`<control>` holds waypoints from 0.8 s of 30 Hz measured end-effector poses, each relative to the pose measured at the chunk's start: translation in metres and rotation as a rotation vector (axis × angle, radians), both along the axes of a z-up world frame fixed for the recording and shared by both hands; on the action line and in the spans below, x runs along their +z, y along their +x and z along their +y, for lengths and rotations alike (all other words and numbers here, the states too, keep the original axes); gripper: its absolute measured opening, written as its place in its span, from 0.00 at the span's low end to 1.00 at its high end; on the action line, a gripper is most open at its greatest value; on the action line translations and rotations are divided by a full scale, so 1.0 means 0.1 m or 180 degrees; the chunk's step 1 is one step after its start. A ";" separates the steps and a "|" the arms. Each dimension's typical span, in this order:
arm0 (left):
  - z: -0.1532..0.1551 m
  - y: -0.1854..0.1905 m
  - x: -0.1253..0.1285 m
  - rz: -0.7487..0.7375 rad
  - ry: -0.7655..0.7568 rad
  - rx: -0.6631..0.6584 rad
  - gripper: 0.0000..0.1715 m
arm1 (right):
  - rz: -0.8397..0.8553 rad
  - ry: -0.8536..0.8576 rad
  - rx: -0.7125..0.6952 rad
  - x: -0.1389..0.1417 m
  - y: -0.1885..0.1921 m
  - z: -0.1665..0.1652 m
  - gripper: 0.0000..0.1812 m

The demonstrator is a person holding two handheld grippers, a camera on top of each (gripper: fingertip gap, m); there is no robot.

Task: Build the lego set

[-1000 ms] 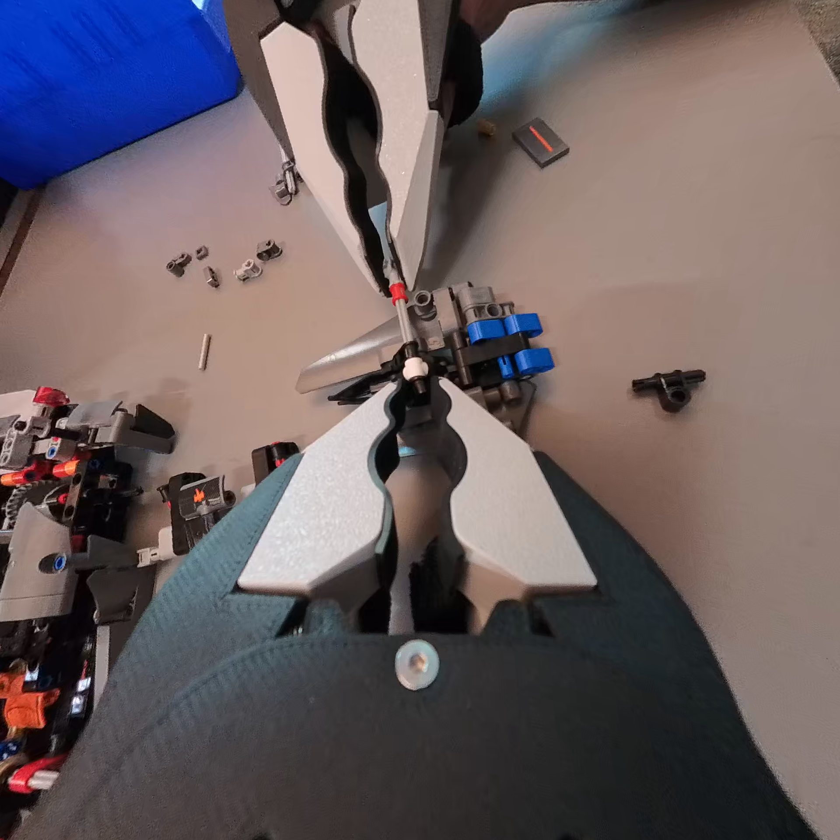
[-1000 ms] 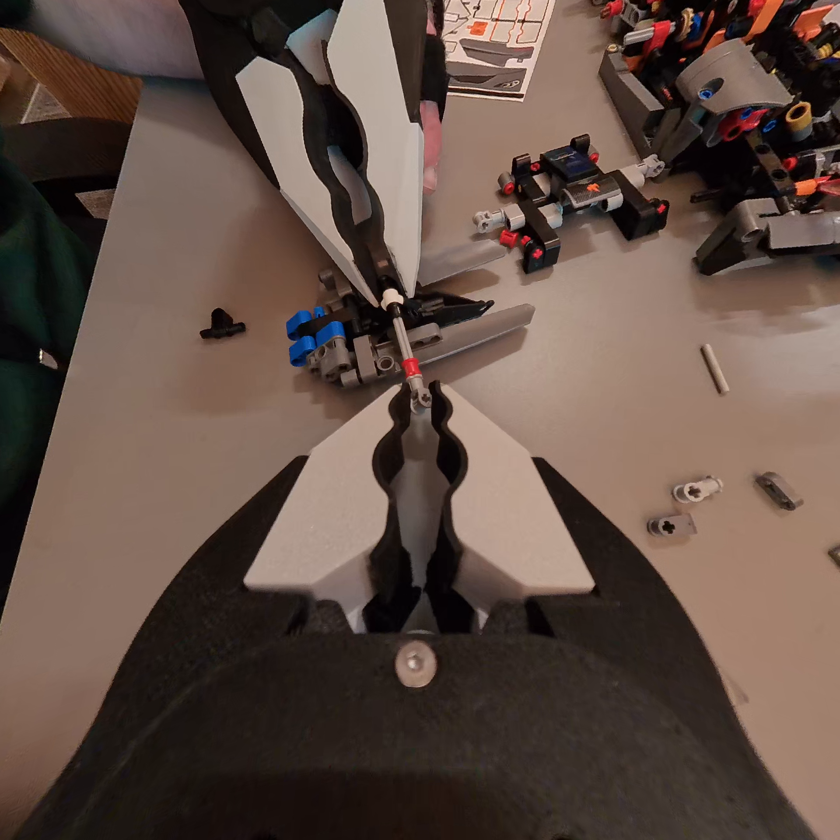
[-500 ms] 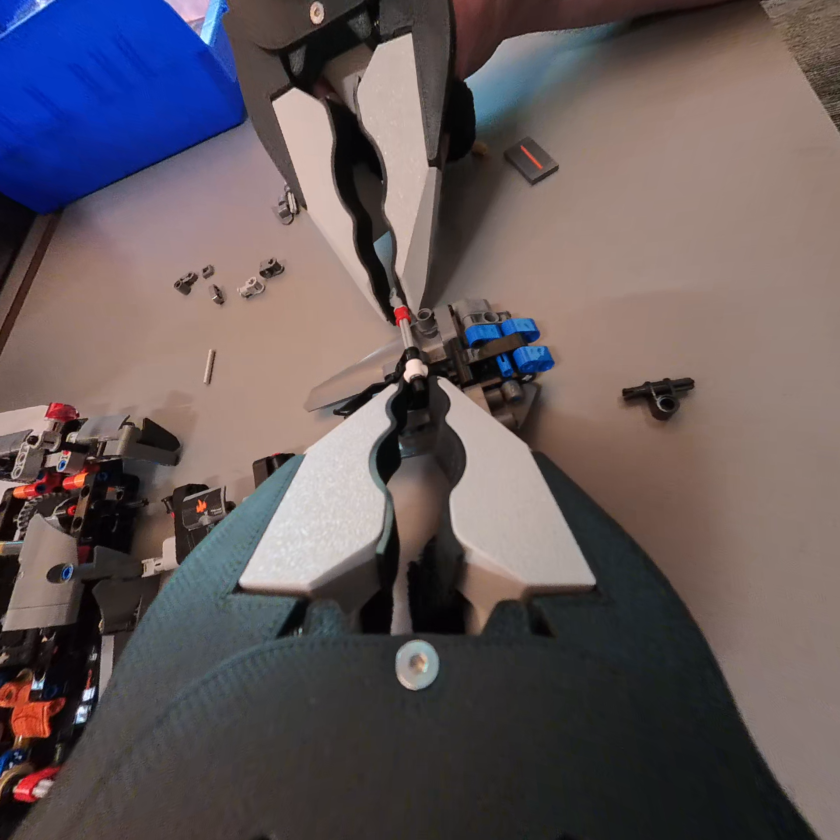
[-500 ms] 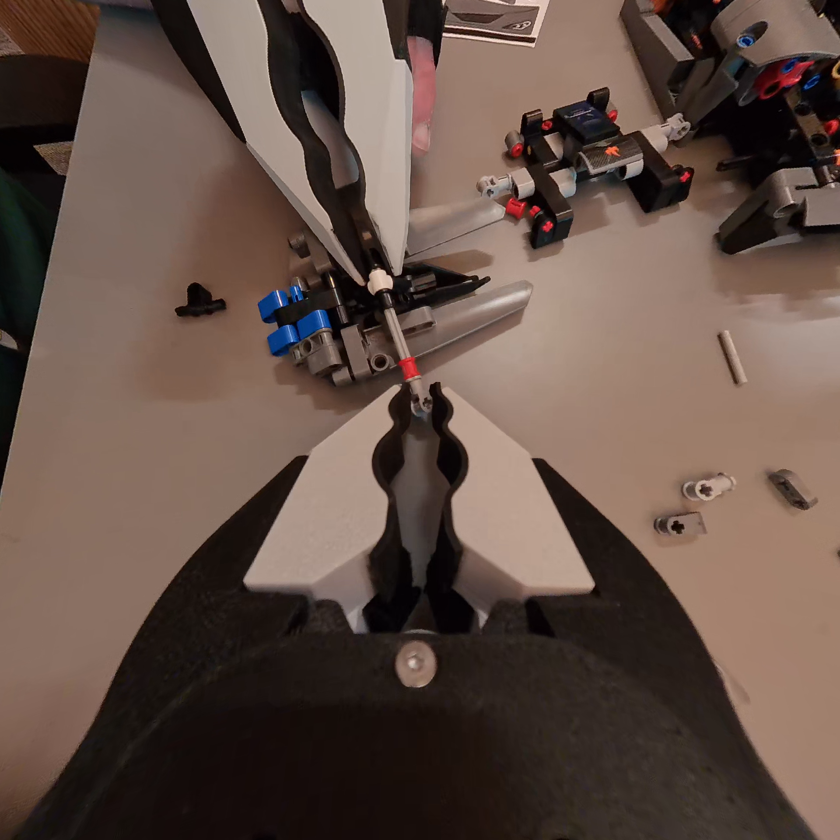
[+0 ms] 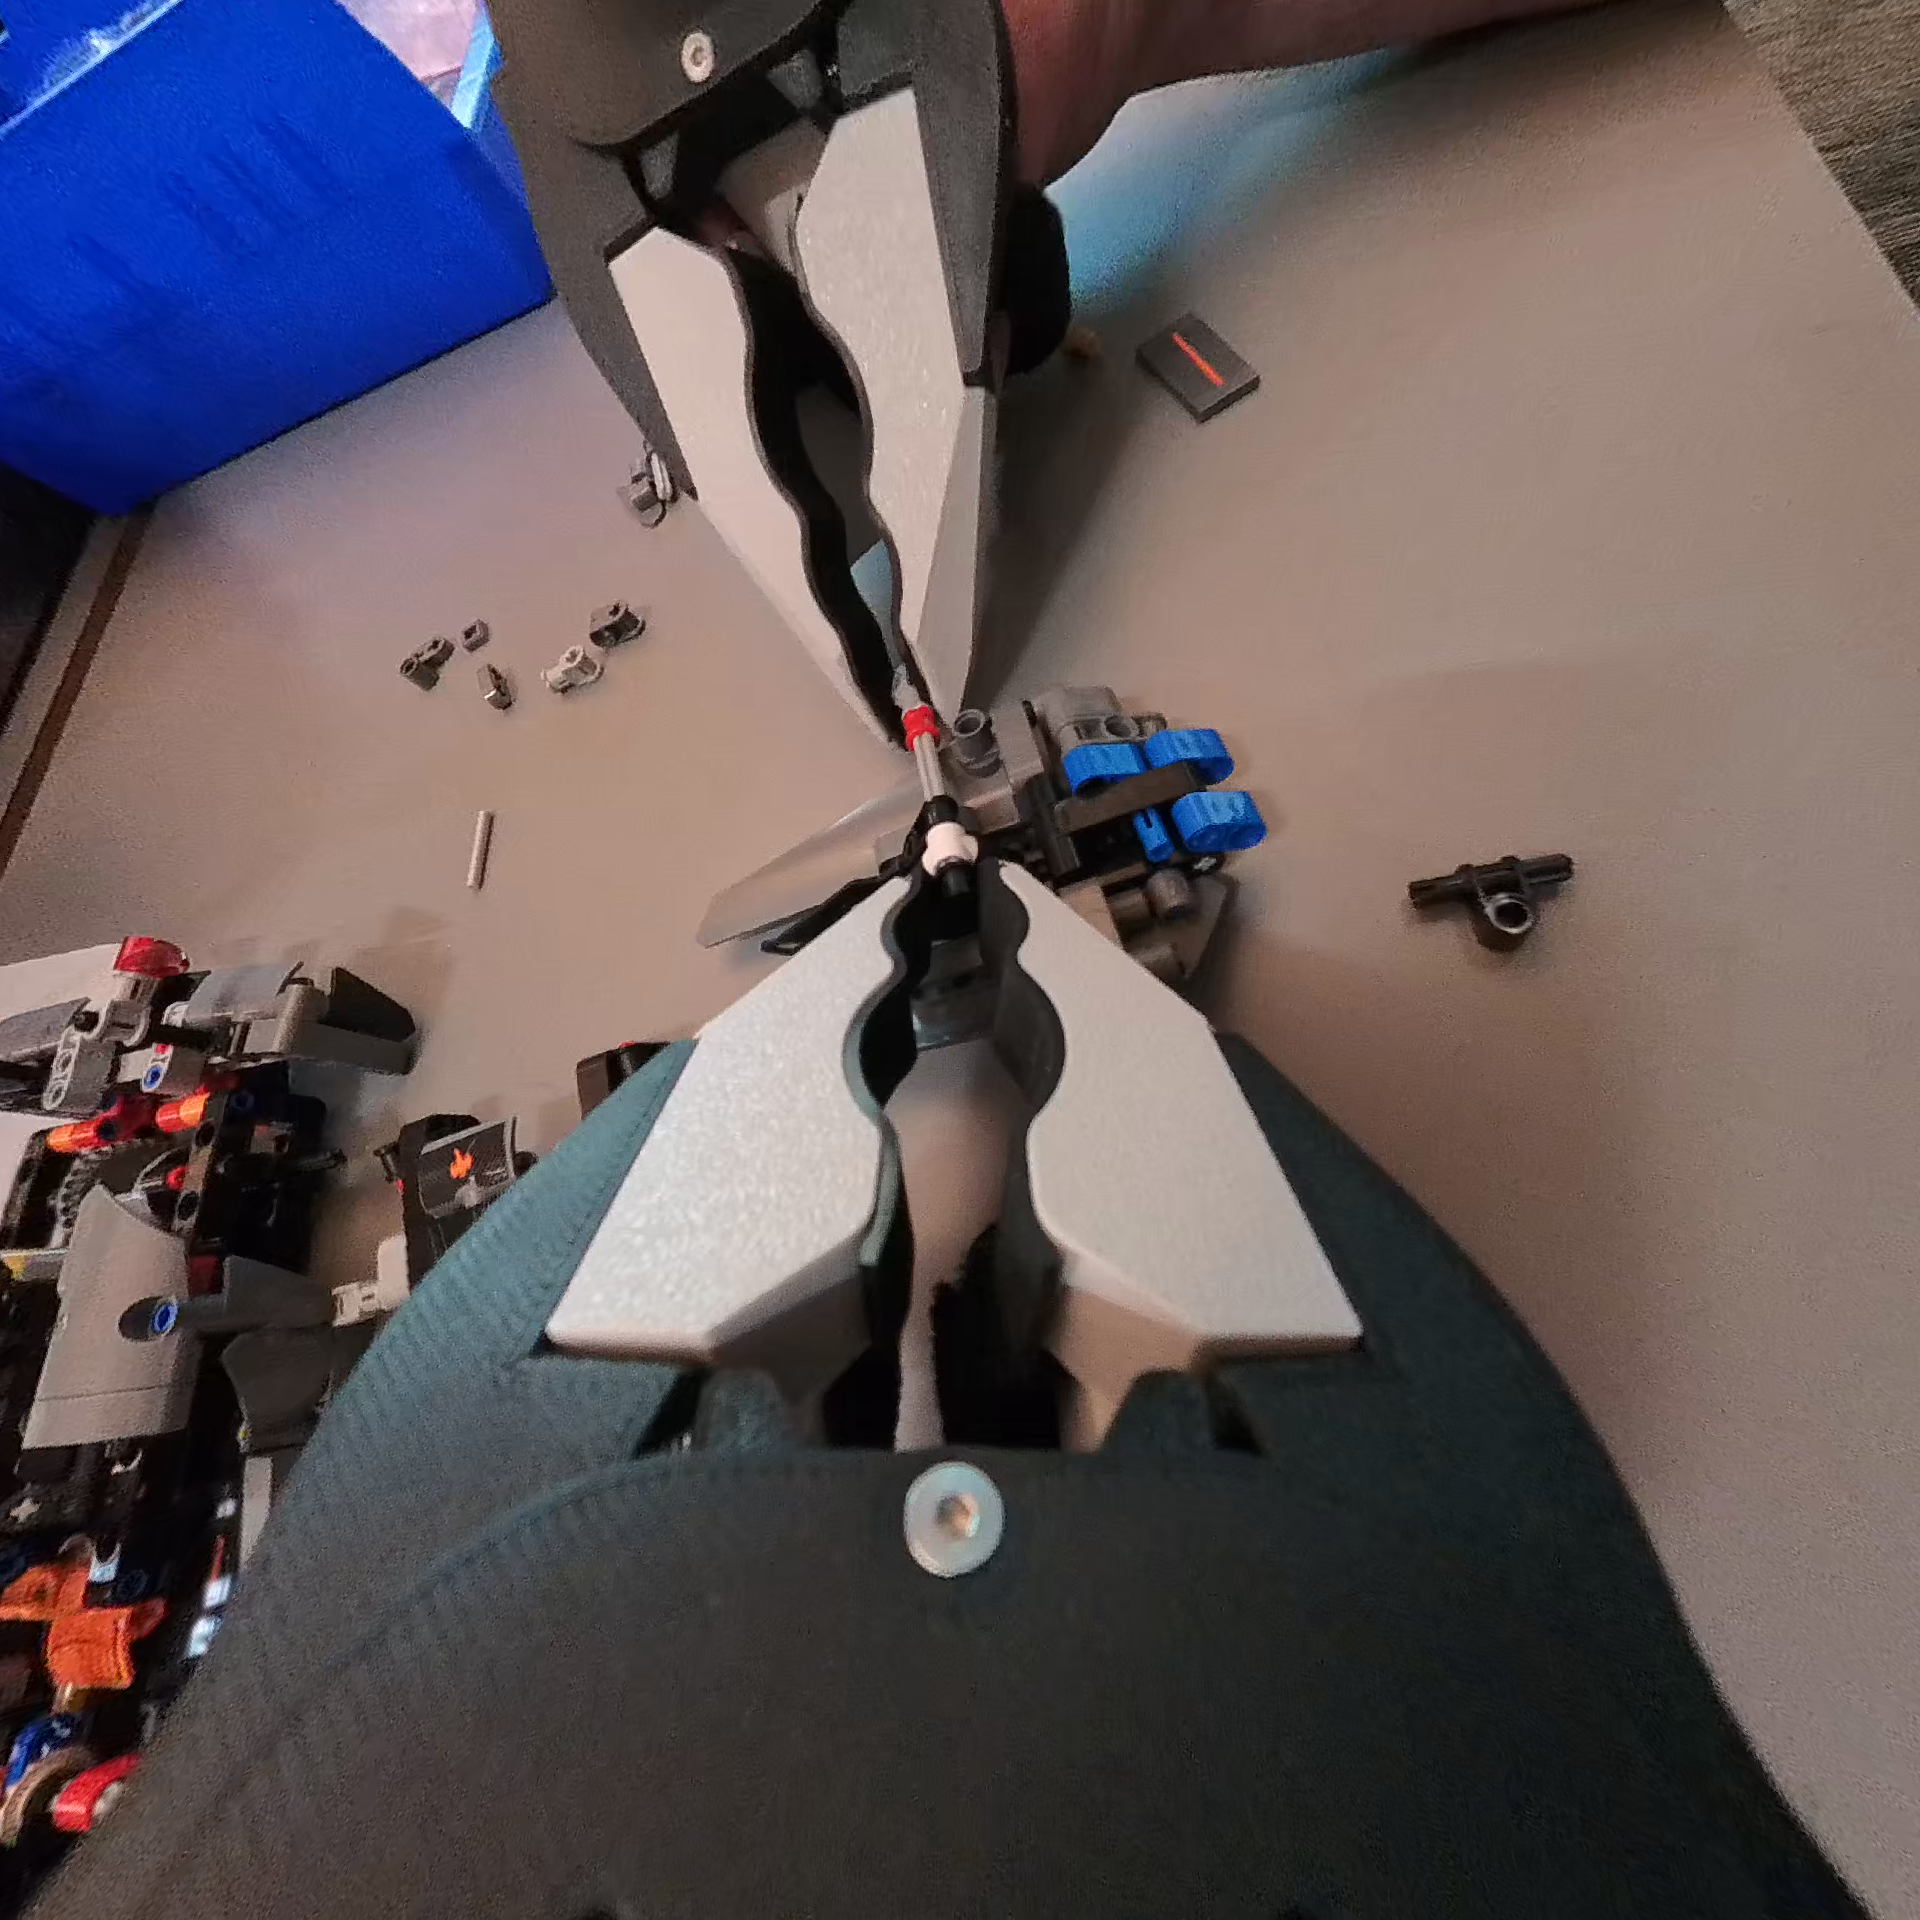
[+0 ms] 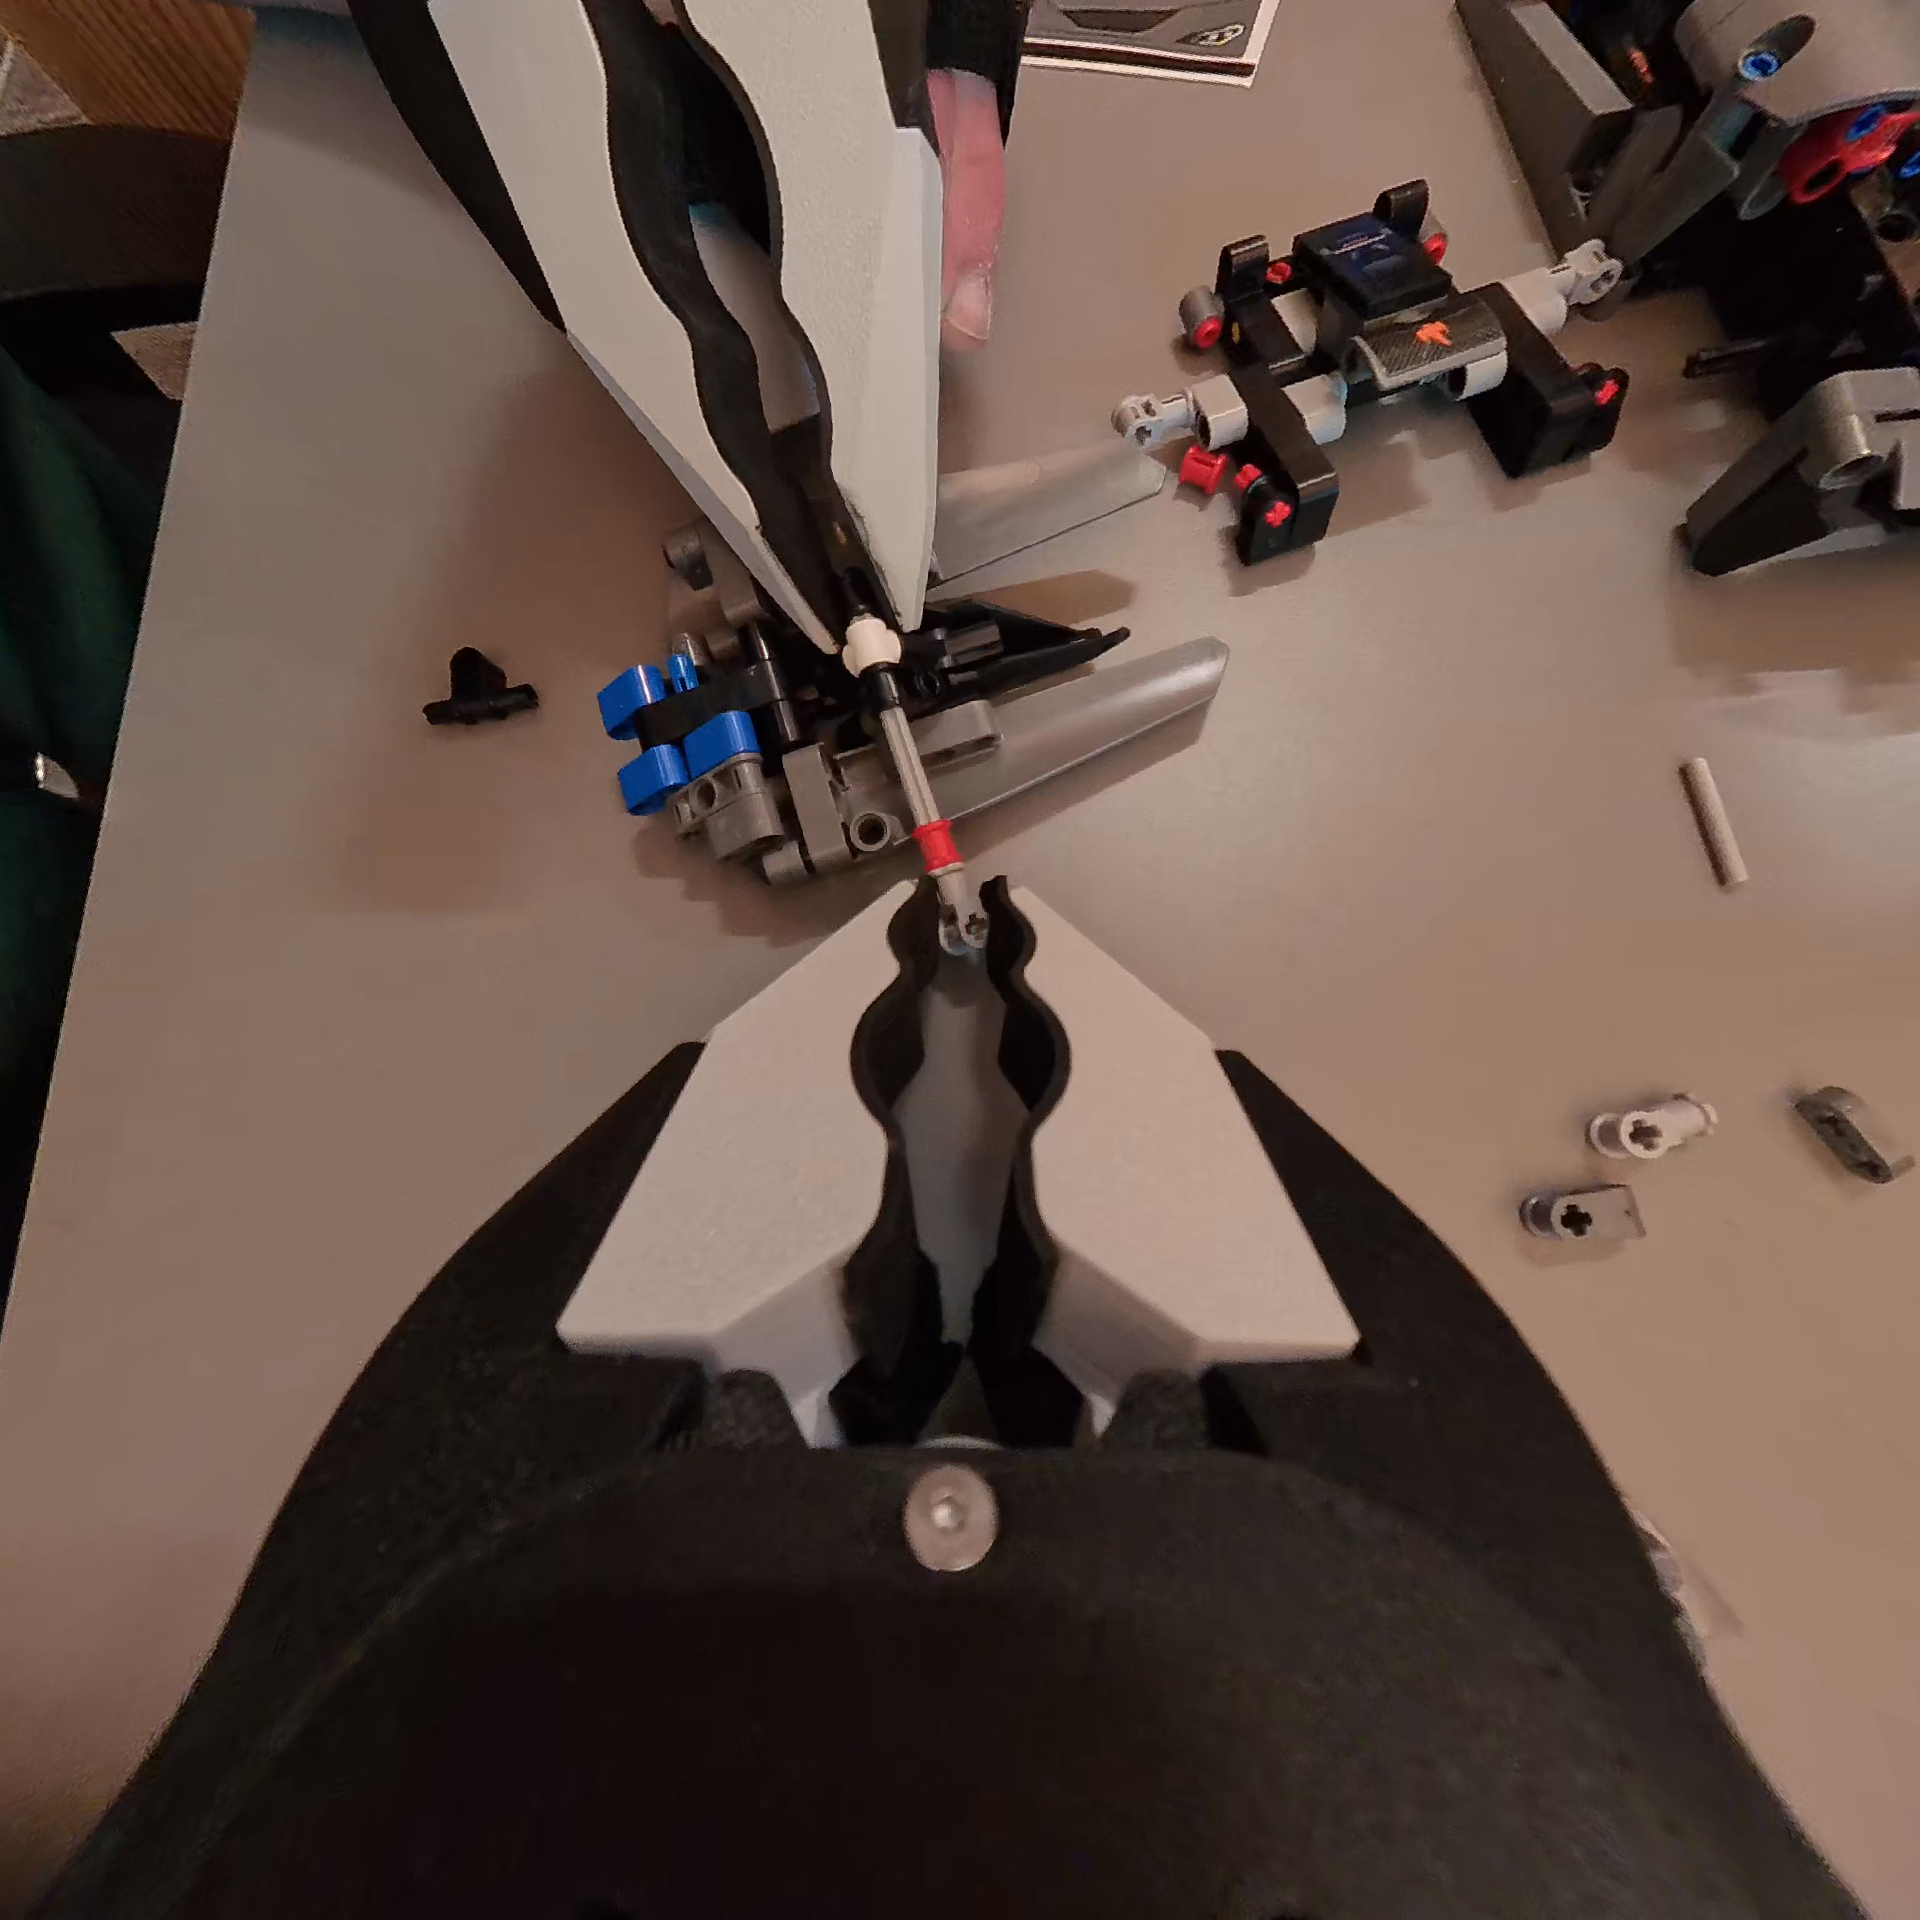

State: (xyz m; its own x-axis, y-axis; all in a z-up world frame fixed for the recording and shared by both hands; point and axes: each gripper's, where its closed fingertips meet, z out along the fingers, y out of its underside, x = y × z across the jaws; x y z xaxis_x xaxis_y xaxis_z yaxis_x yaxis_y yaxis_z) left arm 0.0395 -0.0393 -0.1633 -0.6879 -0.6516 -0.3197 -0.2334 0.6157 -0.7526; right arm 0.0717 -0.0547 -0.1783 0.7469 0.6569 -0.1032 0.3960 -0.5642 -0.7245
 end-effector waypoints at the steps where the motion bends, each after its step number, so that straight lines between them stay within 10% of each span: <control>1: 0.00 0.00 0.00 -0.0006 0.0007 0.0000 0.04 | 0.0015 -0.0012 -0.0001 0.00 0.00 0.00 0.03; 24: 0.01 -0.07 0.02 0.0028 0.0047 -0.0019 0.09 | 0.0063 -0.0083 -0.0263 0.16 0.08 -0.07 0.16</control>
State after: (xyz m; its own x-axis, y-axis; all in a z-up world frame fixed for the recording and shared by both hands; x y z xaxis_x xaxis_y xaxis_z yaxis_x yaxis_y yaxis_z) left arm 0.0329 -0.0384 -0.1609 -0.6946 -0.6427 -0.3232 -0.2361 0.6281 -0.7415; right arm 0.0798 -0.0618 -0.1621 0.7961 0.5900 -0.1347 0.3332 -0.6132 -0.7162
